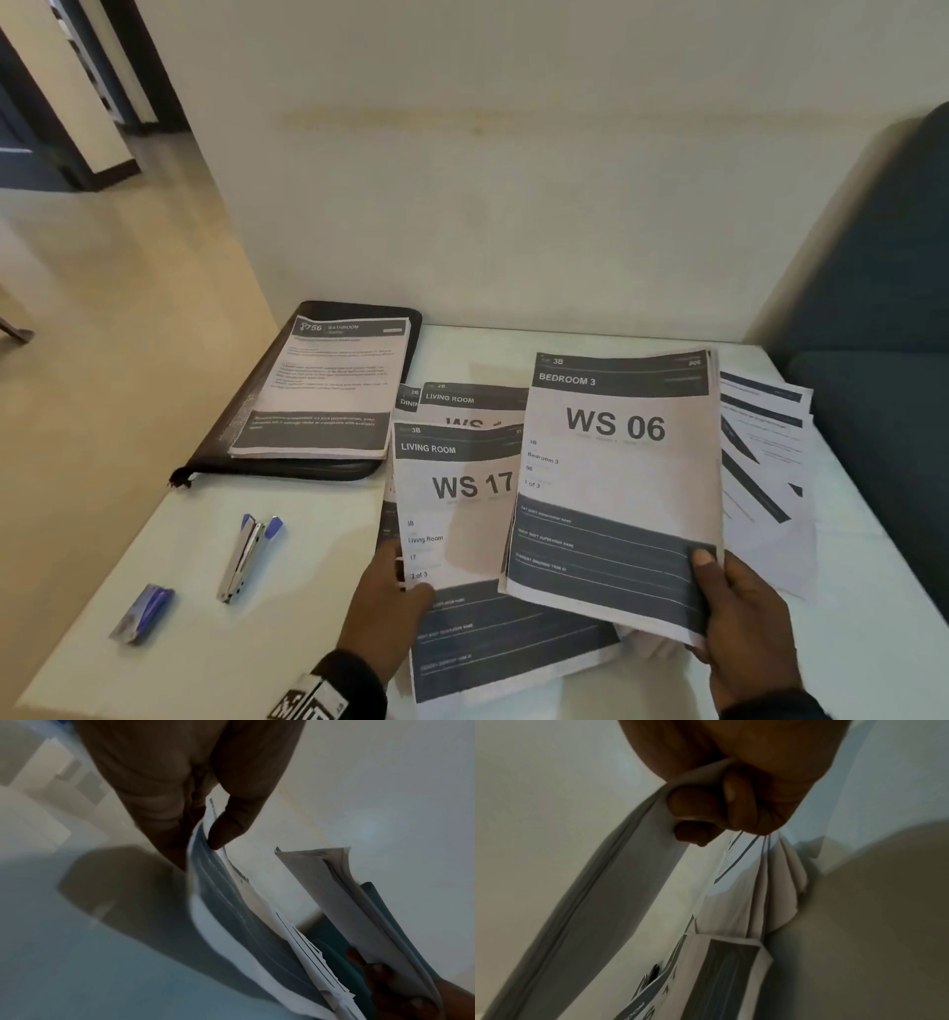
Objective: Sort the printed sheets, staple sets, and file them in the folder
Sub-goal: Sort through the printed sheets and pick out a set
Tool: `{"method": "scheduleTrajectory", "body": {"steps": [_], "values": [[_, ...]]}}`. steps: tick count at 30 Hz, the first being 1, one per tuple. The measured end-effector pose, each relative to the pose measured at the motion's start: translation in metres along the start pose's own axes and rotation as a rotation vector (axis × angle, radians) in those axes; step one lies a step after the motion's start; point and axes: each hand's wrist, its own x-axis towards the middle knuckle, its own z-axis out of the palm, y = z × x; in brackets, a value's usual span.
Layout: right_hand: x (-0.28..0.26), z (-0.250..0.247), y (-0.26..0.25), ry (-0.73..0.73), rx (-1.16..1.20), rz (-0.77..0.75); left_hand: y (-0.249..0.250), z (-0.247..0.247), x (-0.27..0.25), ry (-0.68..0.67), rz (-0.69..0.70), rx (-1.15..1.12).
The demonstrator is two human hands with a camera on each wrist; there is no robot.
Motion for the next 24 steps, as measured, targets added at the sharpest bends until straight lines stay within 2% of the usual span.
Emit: {"method": "scheduleTrajectory", "body": {"steps": [5,11,17,24], "values": [[-0.005,0.008,-0.006,-0.047,-0.113,-0.025,0.0,0.002,0.007,-0.038,-0.031,-0.022],[-0.006,0.012,-0.005,-0.163,-0.3,-0.076,-0.004,0.004,0.01,-0.058,-0.004,0.025],[-0.007,0.016,-0.01,-0.205,-0.307,-0.051,0.008,0.001,0.008,-0.034,0.082,-0.065],[-0.004,0.016,-0.01,-0.194,-0.26,0.002,0.017,-0.005,0.001,0.015,0.026,-0.241]]}}
